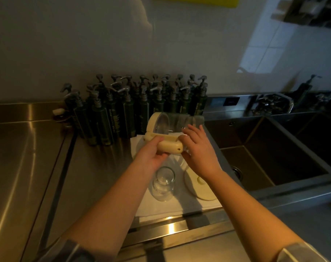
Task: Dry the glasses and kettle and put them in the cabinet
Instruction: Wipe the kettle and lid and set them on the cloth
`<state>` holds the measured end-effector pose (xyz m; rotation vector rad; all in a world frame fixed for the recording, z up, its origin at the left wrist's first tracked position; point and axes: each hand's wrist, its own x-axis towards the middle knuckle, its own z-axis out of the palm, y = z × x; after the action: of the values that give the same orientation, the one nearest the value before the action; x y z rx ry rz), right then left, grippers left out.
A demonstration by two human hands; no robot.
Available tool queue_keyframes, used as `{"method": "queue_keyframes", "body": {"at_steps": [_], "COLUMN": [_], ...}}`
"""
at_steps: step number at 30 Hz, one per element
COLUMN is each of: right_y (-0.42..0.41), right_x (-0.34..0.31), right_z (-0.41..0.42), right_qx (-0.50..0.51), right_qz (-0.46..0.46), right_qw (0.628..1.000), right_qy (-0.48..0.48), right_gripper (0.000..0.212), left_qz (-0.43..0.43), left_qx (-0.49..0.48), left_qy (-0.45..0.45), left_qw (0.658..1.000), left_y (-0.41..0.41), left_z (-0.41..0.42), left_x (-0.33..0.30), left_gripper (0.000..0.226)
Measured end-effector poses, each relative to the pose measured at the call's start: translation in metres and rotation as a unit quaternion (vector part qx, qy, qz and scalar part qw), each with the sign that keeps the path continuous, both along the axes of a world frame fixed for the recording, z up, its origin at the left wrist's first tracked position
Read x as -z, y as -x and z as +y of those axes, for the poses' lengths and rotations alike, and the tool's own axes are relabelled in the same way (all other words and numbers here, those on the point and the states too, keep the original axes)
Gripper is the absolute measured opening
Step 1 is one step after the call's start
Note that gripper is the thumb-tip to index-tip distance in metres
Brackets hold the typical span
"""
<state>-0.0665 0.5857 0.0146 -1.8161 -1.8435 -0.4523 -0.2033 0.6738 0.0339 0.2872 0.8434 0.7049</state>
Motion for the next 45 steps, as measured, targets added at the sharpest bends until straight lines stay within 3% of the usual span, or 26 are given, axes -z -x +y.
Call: {"method": "queue_keyframes", "body": {"at_steps": [3, 7, 13, 21, 32, 37, 45], "right_y": [0.004, 0.025, 0.050, 0.062, 0.073, 0.065, 0.046], "right_x": [-0.003, -0.007, 0.000, 0.008, 0.022, 0.029, 0.030], "right_z": [-0.007, -0.008, -0.001, 0.024, 0.055, 0.061, 0.055], "right_qx": [0.010, 0.005, -0.011, 0.045, 0.094, 0.095, 0.071], "right_qz": [0.026, 0.073, 0.210, 0.233, 0.349, 0.361, 0.390], "right_qw": [0.999, 0.996, 0.976, 0.969, 0.929, 0.923, 0.906], "right_qy": [0.020, 0.049, 0.050, 0.063, 0.077, 0.089, 0.148], "right_gripper": [0.044, 0.049, 0.043, 0.043, 0.043, 0.035, 0.038], "left_qz": [0.016, 0.067, 0.145, 0.211, 0.277, 0.273, 0.282], "left_qx": [0.017, 0.041, 0.071, 0.105, 0.148, 0.170, 0.208], "left_qy": [-0.049, -0.135, -0.232, -0.349, -0.408, -0.415, -0.418], "left_qw": [0.999, 0.988, 0.959, 0.907, 0.857, 0.851, 0.838], "left_y": [-0.002, 0.003, 0.010, 0.018, 0.015, 0.011, 0.014], "left_z": [0.000, 0.007, 0.014, 0.024, 0.053, 0.061, 0.066], "left_x": [-0.004, -0.002, 0.003, 0.013, 0.027, 0.036, 0.054], "left_gripper": [0.034, 0.050, 0.052, 0.051, 0.053, 0.048, 0.043]}}
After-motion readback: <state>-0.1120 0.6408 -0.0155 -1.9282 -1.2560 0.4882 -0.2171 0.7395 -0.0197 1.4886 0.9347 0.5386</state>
